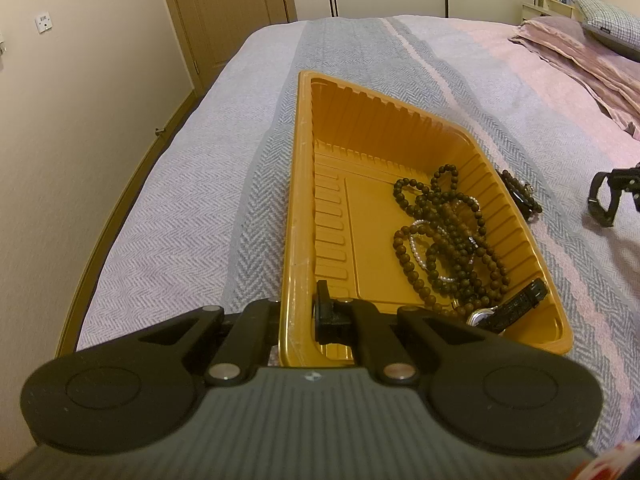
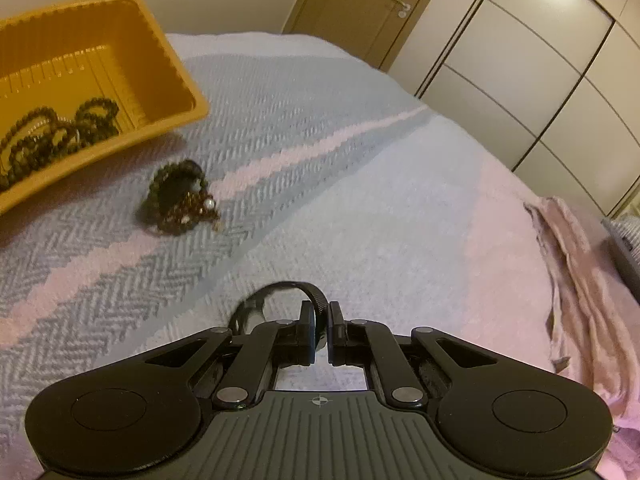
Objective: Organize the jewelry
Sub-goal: 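Lift the black strap watch toward the tray with the right tool, then lower the black watch into the tray and open the right tool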
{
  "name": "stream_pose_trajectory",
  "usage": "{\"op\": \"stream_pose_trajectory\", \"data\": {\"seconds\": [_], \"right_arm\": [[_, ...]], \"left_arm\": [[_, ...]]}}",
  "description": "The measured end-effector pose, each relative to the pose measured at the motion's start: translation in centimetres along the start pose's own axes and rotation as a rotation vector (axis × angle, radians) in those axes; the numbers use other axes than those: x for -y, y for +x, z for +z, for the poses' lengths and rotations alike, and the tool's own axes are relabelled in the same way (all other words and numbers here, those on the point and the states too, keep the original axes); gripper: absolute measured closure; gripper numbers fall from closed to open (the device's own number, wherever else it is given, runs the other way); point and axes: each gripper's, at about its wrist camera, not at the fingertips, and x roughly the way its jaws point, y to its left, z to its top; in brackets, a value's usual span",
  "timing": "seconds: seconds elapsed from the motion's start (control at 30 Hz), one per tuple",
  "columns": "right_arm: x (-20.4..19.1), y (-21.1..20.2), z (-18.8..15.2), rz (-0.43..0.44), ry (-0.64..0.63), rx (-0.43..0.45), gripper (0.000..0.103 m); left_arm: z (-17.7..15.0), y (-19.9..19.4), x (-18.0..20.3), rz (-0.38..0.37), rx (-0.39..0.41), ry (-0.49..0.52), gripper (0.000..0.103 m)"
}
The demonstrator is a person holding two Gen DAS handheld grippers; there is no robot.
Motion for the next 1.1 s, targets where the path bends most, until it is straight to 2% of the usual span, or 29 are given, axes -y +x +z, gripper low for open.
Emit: {"op": "stream_pose_trajectory", "data": {"seconds": [0.37,0.53,0.77,1.1], "right_arm": [[-0.4,-2.2,1.9,0.021,-0.002,0.056,0.098],[-1.1,-3.8,4.1,0.110,0.033,0.110,0.098],[-3.6,-5.4,8.1,0.281,0.066,0.184,0.098],[-9.0,-4.8,11.2,0.389,0.030,0.209,0.098]], "left_arm": [[0.0,0.0,0.0,-0.001,0.000,0.000,0.100],[0.0,0.0,0.0,0.000,0.000,0.000,0.100],[0.0,0.0,-0.1,-0.002,0.001,-0.003,0.100],[0.0,-0.1,-0.1,-0.005,0.002,-0.005,0.100]]}}
